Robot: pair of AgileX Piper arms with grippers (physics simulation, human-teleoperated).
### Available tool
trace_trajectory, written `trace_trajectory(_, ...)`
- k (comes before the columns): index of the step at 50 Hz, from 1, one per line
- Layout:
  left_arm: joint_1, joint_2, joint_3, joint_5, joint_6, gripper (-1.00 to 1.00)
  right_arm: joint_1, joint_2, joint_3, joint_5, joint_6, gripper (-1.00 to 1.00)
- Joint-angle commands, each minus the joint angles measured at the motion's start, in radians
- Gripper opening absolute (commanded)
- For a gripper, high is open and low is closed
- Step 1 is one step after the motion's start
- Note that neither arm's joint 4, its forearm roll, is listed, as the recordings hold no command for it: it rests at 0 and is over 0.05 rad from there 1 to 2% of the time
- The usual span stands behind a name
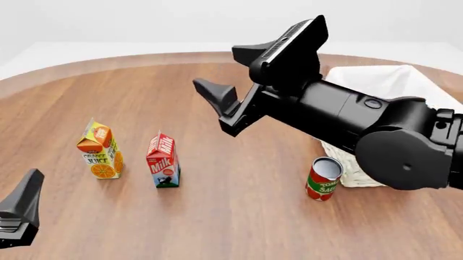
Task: Pick the milk and place it in the basket.
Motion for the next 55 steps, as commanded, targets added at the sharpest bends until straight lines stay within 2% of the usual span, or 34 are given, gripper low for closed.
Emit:
trace_trajectory(1,0.000,0.000,0.000,0.000,0.000,1.00,0.050,0.091,-0.030,-0.032,-0.007,1.00)
trace_trajectory(15,0.000,0.000,0.000,0.000,0.000,1.00,0.062,0.125,-0.043,-0.043,-0.009,1.00)
trace_trajectory(18,0.000,0.000,0.000,0.000,0.000,1.00,0.093,0.198,-0.079,-0.057,-0.008,1.00)
trace_trajectory(33,0.000,0.000,0.000,0.000,0.000,1.00,0.121,0.285,-0.110,-0.081,-0.008,1.00)
trace_trajectory(55,0.000,0.000,0.000,0.000,0.000,1.00,0.110,0.377,-0.144,-0.107,0.004,1.00)
